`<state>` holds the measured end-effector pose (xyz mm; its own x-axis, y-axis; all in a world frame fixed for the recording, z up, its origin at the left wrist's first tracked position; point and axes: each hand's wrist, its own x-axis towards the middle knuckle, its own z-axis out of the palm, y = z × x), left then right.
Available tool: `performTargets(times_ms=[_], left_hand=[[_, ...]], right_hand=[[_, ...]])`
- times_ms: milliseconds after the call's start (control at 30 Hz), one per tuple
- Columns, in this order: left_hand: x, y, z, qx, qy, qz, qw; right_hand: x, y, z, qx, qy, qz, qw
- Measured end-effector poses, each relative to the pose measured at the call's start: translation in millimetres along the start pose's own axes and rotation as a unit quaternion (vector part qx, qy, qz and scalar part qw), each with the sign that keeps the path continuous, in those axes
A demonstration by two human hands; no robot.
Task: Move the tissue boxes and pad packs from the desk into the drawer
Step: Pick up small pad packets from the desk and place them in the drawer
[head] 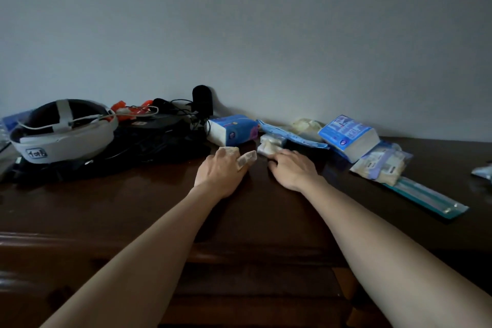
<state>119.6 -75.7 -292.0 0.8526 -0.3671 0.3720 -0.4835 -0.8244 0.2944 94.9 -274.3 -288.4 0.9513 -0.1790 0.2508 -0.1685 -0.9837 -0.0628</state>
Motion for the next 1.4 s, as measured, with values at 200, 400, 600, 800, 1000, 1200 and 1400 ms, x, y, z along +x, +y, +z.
performTargets(times_ms=[200,400,600,800,1000,1200,1400], left_hand=[[-60,2,-28,-0.019,0.001,0.014,1.000],[-116,-7,-52,-0.046,0.019,-0.017,0.999],[-110,-27,-48,-0.100,0.036,-0.047,0.993],[-115,-24,-45,-0.076,0.121,-0.043,0.989],[-162,-9,-47,-0.118,0.243,0.075,0.960],[-278,21,-18,-0.458,0.225,0.023,0.860],[-353,15,25,-0.644,-0.012,-0.151,0.750]], right_hand=[[-74,-3,-17,0.036,0.011,0.007,0.999],[-130,-12,-38,0.071,0.003,0.025,0.997],[-117,-23,-33,0.199,0.223,0.126,0.946],[-95,-36,-20,0.061,-0.044,0.007,0.997],[-164,-58,-27,0.169,0.112,-0.005,0.979],[-280,-61,-10,0.486,0.209,0.031,0.848],[-362,-58,71,0.641,0.016,0.187,0.744]])
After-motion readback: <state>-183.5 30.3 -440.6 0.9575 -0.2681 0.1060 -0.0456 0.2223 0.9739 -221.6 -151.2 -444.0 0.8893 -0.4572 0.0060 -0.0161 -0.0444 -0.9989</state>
